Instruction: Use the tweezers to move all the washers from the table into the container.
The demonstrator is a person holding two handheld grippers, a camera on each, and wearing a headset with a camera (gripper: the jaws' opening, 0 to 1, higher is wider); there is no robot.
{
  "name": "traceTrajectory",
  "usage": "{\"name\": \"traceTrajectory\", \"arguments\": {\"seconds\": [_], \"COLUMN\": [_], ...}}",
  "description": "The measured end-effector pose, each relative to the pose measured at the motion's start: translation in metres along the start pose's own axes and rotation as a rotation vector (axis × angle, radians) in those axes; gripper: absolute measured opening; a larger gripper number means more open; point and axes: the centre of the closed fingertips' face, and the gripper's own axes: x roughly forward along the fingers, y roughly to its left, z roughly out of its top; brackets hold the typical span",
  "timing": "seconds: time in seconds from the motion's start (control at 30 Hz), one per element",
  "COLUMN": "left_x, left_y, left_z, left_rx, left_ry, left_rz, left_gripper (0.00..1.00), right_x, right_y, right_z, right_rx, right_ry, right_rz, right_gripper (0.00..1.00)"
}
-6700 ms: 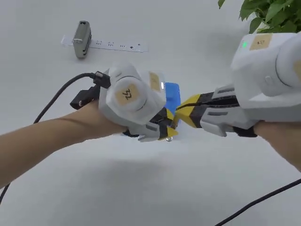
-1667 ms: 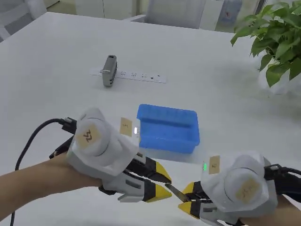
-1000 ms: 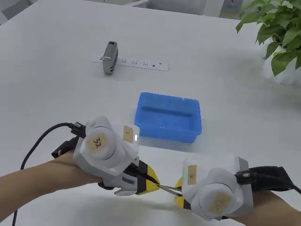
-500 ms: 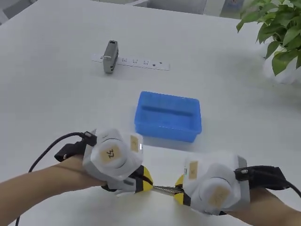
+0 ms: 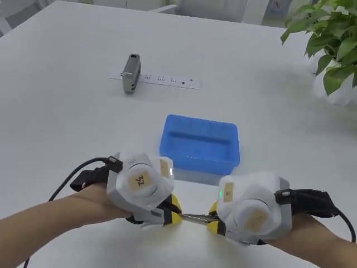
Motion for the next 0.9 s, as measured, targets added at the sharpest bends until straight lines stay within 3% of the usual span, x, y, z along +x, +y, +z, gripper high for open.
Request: {"name": "traceTrajectory", "arguments": {"seconds": [0.1, 0.17, 0.2, 0.27, 0.3, 0.37, 0.5, 0.6, 0.67, 0.73, 0.9], "left_x": [-0.007, -0.018, -0.023, -0.038, -0.047, -0.061, -0.085, -0.101, -0.112, -0.125, -0.146], "left_y": [0.0, -0.003, -0.005, -0.007, -0.006, -0.007, -0.004, -0.005, -0.008, -0.01, -0.02], "left_z": [-0.003, -0.002, -0.003, -0.002, 0.0, 0.004, 0.014, 0.018, 0.015, 0.012, 0.004], "left_rx": [-0.039, -0.128, -0.167, -0.218, -0.261, -0.321, -0.404, -0.467, -0.484, -0.497, -0.53], "left_ry": [0.01, -0.017, -0.018, -0.045, -0.066, -0.099, -0.174, -0.215, -0.211, -0.22, -0.233], "left_rz": [0.028, 0.059, 0.072, 0.114, 0.153, 0.205, 0.297, 0.373, 0.429, 0.48, 0.536], "left_gripper": [0.12, 0.21, 0.3, 0.41, 0.47, 0.58, 0.73, 0.91, 0.99, 0.99, 0.99], "right_x": [-0.008, -0.02, -0.029, -0.041, -0.05, -0.062, -0.09, -0.107, -0.115, -0.123, -0.131], "right_y": [0.002, 0.001, 0.001, 0.0, 0.002, 0.001, -0.006, -0.008, -0.009, -0.01, -0.01], "right_z": [-0.003, 0.0, -0.002, -0.003, -0.003, -0.003, -0.006, -0.012, -0.016, -0.019, -0.025], "right_rx": [0.072, 0.158, 0.204, 0.283, 0.373, 0.479, 0.664, 0.737, 0.789, 0.825, 0.834], "right_ry": [-0.009, -0.055, -0.066, -0.102, -0.132, -0.184, -0.278, -0.308, -0.325, -0.346, -0.348], "right_rz": [-0.012, -0.046, -0.064, -0.103, -0.108, -0.135, -0.228, -0.297, -0.333, -0.363, -0.414], "right_gripper": [0.13, 0.18, 0.19, 0.21, 0.23, 0.28, 0.48, 0.58, 0.69, 0.74, 0.84]}}
